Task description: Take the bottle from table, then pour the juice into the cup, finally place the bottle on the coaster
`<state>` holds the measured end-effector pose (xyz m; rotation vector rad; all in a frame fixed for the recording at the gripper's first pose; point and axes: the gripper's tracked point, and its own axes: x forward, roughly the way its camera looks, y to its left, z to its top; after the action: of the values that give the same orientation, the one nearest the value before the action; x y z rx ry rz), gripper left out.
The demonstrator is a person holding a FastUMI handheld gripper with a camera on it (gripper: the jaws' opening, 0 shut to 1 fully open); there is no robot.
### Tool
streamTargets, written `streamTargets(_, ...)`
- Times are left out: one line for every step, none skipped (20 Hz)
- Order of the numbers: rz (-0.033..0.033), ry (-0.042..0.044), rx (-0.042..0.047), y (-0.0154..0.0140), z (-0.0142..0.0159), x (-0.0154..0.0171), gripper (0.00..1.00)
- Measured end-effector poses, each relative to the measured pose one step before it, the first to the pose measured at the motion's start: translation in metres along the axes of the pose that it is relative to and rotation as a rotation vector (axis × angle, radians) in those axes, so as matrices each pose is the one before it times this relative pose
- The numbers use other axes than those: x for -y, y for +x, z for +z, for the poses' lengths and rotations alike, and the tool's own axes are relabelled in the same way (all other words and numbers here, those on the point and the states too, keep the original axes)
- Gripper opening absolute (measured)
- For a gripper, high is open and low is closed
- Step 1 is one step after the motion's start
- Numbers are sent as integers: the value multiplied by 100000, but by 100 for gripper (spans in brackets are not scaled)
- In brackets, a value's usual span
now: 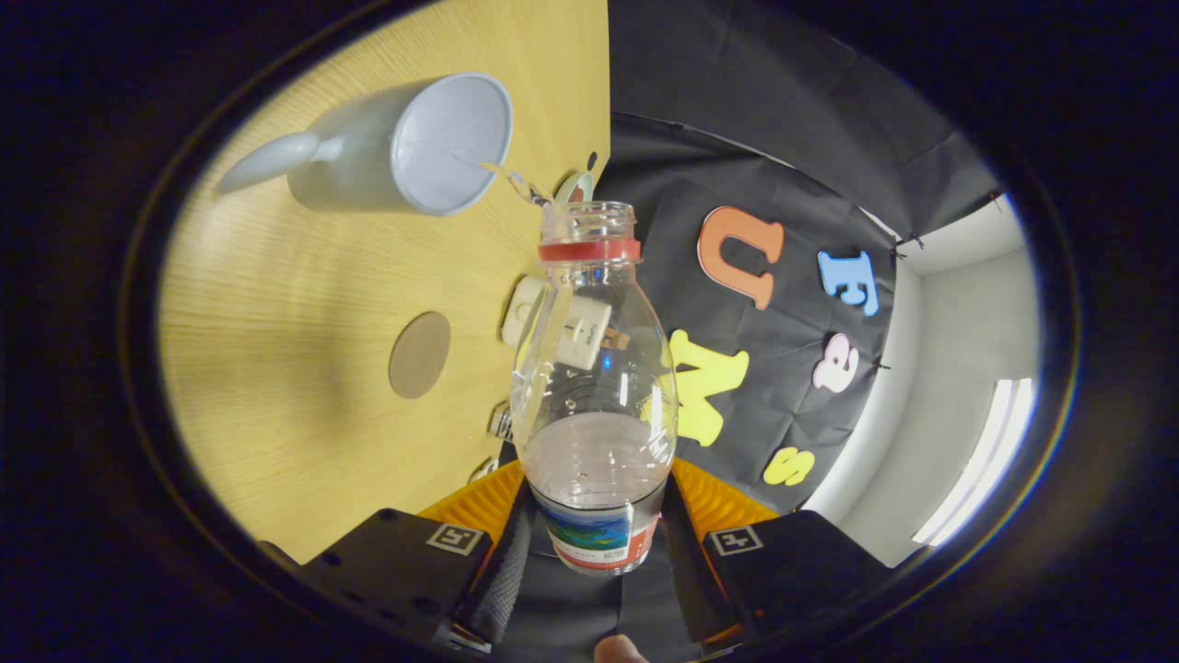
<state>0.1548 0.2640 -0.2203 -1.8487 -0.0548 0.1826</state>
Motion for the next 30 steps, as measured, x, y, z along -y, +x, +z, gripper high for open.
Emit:
streamTargets(-237, -202, 82, -38, 26, 153, 75)
streamTargets(-382, -345, 47, 73, 6, 120, 74)
streamTargets(-94, -487, 261, 29, 52, 72, 74)
streamTargets(-128, -680, 105, 101, 63, -65, 74)
streamTargets(-182, -310, 480, -22, 118, 83, 74)
streamTargets(98, -66, -133, 16, -46, -12, 74)
streamTargets(100, -219, 43, 18, 126, -60, 74)
streamTargets(41, -326, 346, 7, 168, -7, 74)
streamTargets(-5, -353, 108, -100, 84, 0, 74)
streamTargets(236, -527, -110, -48, 42, -16, 74)
streamTargets(-7, -270, 180, 41, 30, 61, 74)
streamTargets(83, -383, -79, -33, -80, -27, 75)
streamTargets(25, -371, 18, -24, 7, 27, 74)
streamTargets(-94, -125, 282, -41, 82, 54, 74)
streamTargets(154, -64, -305, -62, -18, -14, 74)
streamTargets(71, -225, -100, 216, 68, -6, 75)
streamTargets(-174, -350, -153, 101, -35, 107, 75)
streamTargets(-17, -472, -125, 23, -12, 139, 74)
streamTargets(-277, -426, -230, -139, -28, 112, 74)
streamTargets(-160, -372, -145, 147, 46, 146, 74)
streamTargets(-251, -463, -137, 28, -39, 145, 74)
streamTargets(-385, -517, -88, -65, -14, 174, 74)
streamTargets(-312, -590, 59, -31, -34, 166, 74)
streamTargets(-139, -858, -242, 98, 0, 194, 74)
streamTargets(-245, -953, 37, 71, -93, 108, 74)
streamTargets(-388, -397, -11, 34, -73, 159, 74)
streamTargets(81, -284, -140, 57, -57, -58, 74)
streamTargets(-284, -246, -48, -126, -52, 222, 74)
streamTargets(-230, -275, -73, -99, -44, 192, 74)
streamTargets(56, -365, -136, 17, 131, 22, 74)
